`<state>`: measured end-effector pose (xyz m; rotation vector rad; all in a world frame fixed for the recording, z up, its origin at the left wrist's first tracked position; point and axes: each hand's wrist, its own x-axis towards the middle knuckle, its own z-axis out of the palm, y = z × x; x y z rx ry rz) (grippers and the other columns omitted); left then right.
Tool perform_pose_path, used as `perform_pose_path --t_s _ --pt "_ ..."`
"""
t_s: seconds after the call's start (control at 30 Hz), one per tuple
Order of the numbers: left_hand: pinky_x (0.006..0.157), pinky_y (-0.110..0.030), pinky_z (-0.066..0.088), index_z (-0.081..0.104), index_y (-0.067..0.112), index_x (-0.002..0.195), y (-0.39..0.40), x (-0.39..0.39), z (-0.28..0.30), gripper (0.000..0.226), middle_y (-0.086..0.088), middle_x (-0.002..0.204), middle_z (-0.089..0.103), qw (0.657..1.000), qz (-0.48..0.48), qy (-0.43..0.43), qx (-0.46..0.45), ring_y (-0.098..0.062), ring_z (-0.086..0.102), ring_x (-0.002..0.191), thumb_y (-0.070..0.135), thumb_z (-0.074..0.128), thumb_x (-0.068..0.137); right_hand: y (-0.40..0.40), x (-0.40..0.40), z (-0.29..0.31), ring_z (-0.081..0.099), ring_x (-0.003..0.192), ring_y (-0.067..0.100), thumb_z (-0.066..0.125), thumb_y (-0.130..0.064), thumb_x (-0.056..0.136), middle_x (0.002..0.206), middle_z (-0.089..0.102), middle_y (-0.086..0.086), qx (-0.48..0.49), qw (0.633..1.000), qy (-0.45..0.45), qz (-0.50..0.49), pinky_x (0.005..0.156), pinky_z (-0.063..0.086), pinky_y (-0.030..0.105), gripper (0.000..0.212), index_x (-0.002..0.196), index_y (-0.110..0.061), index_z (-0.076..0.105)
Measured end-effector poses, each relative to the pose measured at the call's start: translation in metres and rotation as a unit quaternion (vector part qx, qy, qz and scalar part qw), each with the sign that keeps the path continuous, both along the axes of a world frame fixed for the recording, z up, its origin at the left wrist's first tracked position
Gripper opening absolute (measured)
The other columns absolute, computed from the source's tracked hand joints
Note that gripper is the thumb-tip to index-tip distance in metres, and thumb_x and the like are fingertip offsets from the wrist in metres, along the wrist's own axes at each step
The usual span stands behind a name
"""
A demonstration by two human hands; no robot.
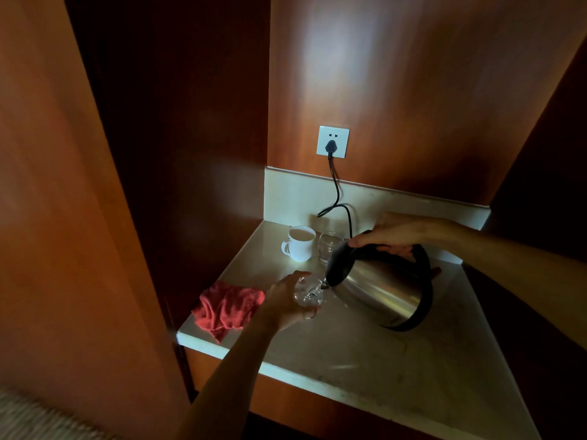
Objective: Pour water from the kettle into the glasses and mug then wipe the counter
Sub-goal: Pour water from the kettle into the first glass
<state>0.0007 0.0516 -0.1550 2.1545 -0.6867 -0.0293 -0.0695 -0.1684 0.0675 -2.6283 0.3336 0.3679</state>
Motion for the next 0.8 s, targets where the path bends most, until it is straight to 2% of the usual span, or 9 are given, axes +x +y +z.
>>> perform_pose_path --t_s 0.23,0.53,0.8 --pt "0.084 -0.029 0.057 0.047 0.044 0.128 -0.0007 0.0015 -0.0026 0.087 0.015 0.111 0.067 1.0 0.0 -0.002 0.001 -0.002 0.066 0.095 0.05 0.085 0.05 -0.0045 0.0054 -0.0006 0.038 0.039 0.015 0.071 -0.068 0.076 0.052 0.046 0.003 -0.004 1.0 0.003 0.019 0.044 0.033 0.022 0.059 0.061 -0.013 0.054" --pt "0.09 -0.027 0.055 0.047 0.045 0.13 -0.0001 0.0009 -0.002 0.089 0.014 0.116 0.066 1.0 -0.006 -0.003 -0.002 -0.003 0.065 0.098 0.049 0.087 0.051 -0.0035 0.0087 0.0013 0.035 0.036 0.014 0.07 -0.066 0.081 0.05 0.043 0.002 -0.008 0.999 0.014 0.04 0.042 0.03 0.021 0.059 0.059 -0.014 0.053" --pt "0.085 -0.02 0.055 0.049 0.044 0.129 0.0006 0.001 -0.0021 0.089 0.013 0.115 0.067 1.0 -0.006 -0.001 -0.005 -0.001 0.066 0.093 0.043 0.089 0.05 -0.0037 0.0086 0.0046 0.034 0.037 0.016 0.07 -0.064 0.082 0.048 0.042 0.003 -0.003 0.998 0.018 0.059 0.044 0.031 0.024 0.059 0.055 -0.015 0.052"
